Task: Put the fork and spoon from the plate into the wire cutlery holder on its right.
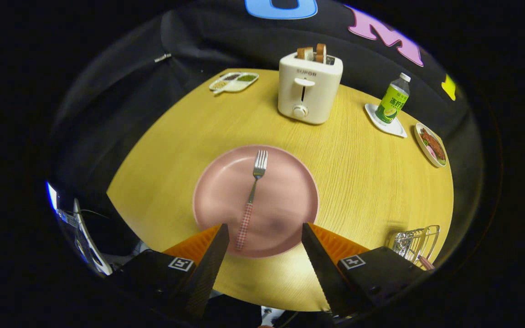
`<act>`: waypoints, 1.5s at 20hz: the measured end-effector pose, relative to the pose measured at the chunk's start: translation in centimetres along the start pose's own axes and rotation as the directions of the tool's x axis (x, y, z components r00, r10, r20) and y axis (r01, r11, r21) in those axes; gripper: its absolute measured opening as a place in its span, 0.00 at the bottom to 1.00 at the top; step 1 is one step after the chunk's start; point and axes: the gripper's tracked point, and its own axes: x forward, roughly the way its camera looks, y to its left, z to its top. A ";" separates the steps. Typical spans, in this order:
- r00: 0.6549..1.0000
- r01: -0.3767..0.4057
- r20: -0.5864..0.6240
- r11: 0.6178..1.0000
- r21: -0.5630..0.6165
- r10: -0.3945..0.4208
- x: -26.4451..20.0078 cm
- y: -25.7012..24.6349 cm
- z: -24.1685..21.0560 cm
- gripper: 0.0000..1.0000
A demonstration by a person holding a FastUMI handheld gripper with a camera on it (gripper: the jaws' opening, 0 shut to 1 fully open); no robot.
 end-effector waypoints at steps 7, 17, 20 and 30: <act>0.997 -0.016 -0.079 0.999 0.042 0.020 3.5 2.2 -1.3 0.98; 0.991 0.028 -0.133 0.999 0.039 -0.023 4.7 2.4 -2.3 0.56; 0.991 0.040 -0.124 0.999 0.012 -0.039 4.8 2.3 -2.4 0.42; 0.979 -0.088 -0.174 0.988 0.125 0.109 4.7 2.5 -2.4 0.12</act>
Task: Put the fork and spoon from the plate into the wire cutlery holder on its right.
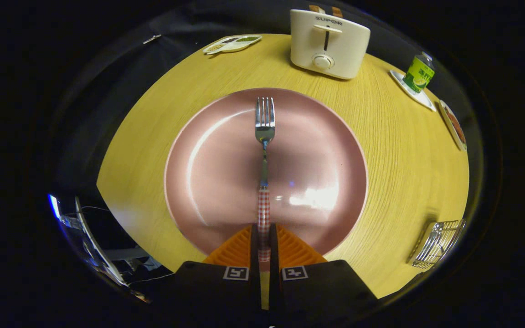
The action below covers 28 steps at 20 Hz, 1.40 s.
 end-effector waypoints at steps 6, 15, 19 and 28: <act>0.998 -0.048 0.034 0.999 0.014 0.048 -3.0 -1.0 0.6 0.09; 0.994 -0.058 0.096 0.998 -0.016 0.059 -11.5 -6.2 -2.5 0.08; 0.996 -0.019 0.089 1.000 0.010 0.018 -14.3 -9.9 -6.2 0.09; 0.998 0.040 0.037 0.991 0.130 -0.046 -21.3 -17.0 -12.1 0.08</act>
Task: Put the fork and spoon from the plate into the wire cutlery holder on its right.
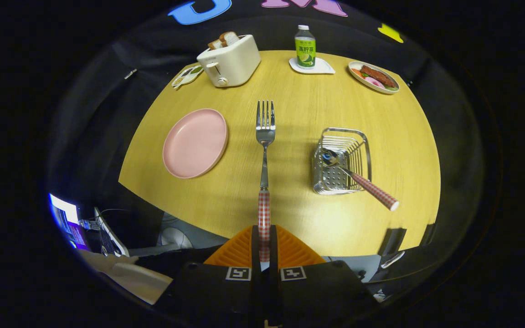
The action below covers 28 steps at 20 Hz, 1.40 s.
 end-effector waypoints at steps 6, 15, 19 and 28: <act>0.993 0.023 -0.117 0.995 -0.097 -0.034 -4.9 -5.8 -0.2 0.08; 0.922 -0.045 -0.384 0.969 -0.242 -0.053 -7.5 -10.9 2.8 0.08; 0.856 -0.071 -0.502 0.934 -0.350 -0.123 -7.0 -12.7 3.4 0.09; 0.695 -0.126 -0.681 0.893 -0.431 -0.230 -3.6 -15.0 4.3 0.09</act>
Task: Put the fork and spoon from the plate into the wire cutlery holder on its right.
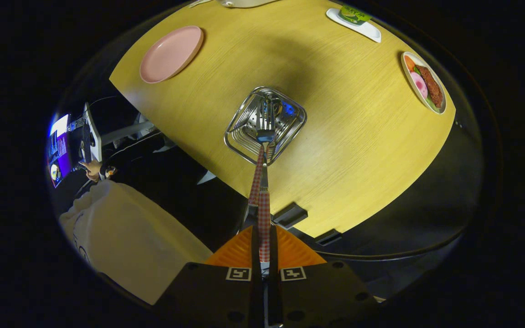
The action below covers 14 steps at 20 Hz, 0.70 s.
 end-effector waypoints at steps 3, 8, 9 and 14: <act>1.000 0.005 -0.023 1.000 -0.004 -0.005 0.1 -0.5 0.8 0.09; 1.000 -0.005 -0.022 1.000 -0.013 0.005 0.2 -0.3 2.1 0.11; 1.000 -0.004 -0.019 1.000 -0.015 0.004 0.2 -0.2 2.3 0.14; 1.000 -0.004 -0.012 1.000 0.000 0.004 -0.4 -0.3 2.6 0.15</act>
